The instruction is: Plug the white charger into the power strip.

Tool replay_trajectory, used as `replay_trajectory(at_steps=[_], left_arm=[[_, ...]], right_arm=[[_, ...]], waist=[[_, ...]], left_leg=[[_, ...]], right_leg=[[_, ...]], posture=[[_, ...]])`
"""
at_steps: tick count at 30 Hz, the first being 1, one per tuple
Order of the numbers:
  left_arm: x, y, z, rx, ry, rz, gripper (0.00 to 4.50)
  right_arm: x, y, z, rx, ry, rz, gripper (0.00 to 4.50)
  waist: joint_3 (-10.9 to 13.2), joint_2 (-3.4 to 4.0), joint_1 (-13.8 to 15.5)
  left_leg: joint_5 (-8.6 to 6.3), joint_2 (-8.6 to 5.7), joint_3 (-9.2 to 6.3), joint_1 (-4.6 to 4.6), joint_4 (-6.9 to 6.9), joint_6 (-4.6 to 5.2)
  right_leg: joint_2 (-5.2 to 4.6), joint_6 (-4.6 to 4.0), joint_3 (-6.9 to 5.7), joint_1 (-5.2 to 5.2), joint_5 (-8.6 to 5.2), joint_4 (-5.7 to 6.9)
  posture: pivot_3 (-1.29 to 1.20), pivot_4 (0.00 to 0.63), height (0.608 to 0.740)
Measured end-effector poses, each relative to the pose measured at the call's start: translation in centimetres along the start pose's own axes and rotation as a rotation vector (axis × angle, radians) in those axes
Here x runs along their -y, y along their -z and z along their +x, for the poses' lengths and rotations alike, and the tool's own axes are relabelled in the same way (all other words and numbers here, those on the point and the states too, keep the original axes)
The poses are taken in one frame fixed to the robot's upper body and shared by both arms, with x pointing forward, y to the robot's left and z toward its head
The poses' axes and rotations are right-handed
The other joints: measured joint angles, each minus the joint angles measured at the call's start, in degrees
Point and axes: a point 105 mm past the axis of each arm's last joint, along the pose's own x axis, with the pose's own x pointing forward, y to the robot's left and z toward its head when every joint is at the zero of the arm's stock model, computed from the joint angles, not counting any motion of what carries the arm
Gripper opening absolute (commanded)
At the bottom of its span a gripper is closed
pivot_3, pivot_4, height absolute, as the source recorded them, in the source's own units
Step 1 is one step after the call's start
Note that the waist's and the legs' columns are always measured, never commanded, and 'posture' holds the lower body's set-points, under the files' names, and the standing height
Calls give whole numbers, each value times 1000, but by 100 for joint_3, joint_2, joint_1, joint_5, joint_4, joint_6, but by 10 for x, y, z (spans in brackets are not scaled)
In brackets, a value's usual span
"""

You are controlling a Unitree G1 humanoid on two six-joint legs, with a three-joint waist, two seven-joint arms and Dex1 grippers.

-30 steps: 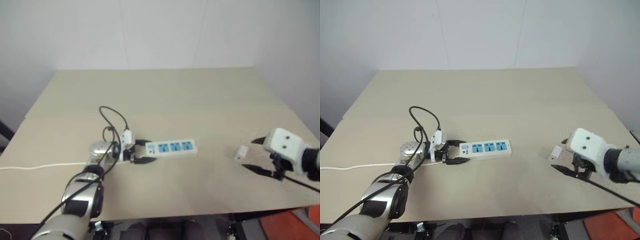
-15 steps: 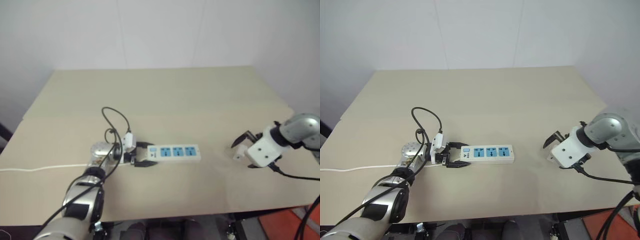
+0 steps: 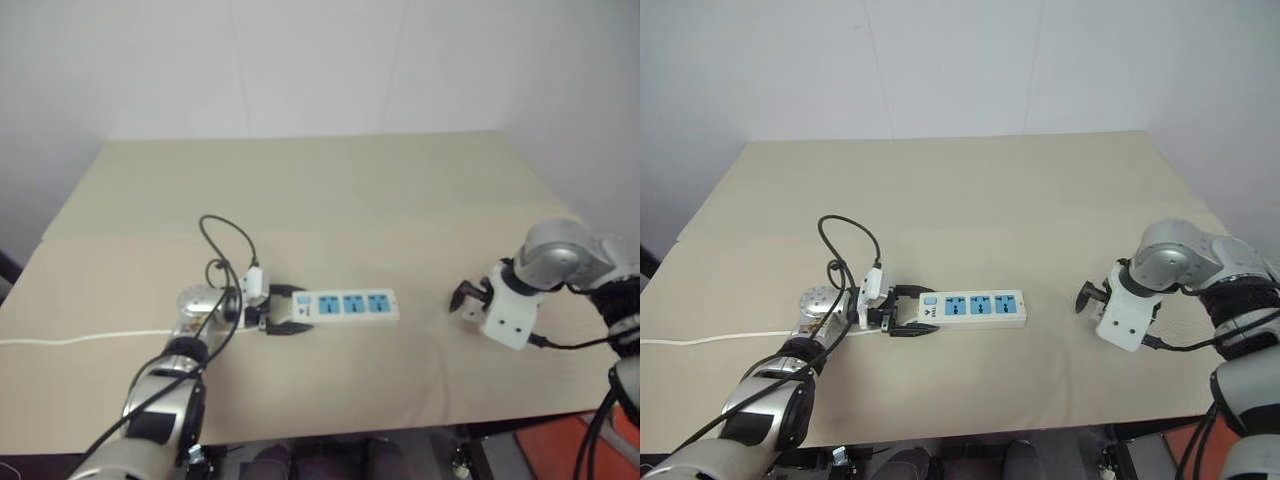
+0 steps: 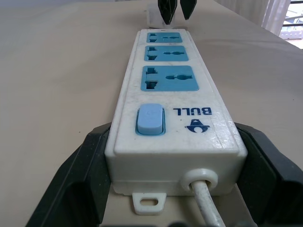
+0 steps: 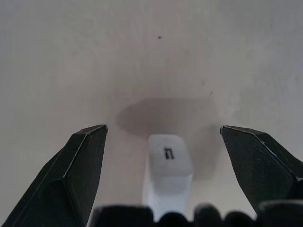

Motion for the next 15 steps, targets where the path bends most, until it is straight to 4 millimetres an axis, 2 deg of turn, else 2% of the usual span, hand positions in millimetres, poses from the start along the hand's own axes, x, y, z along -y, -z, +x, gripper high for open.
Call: replay_trajectory(at_steps=[15], left_arm=[[0,0,0,-3,2,-8,3267]], right_arm=[[0,13,5,-31,-37,-34,4500]], waist=[[-1,3,-4]], left_leg=[[1,-2,2,0,-1,-1]], right_leg=[[1,0,5,-5,0,8]], posture=[[0,150,740]])
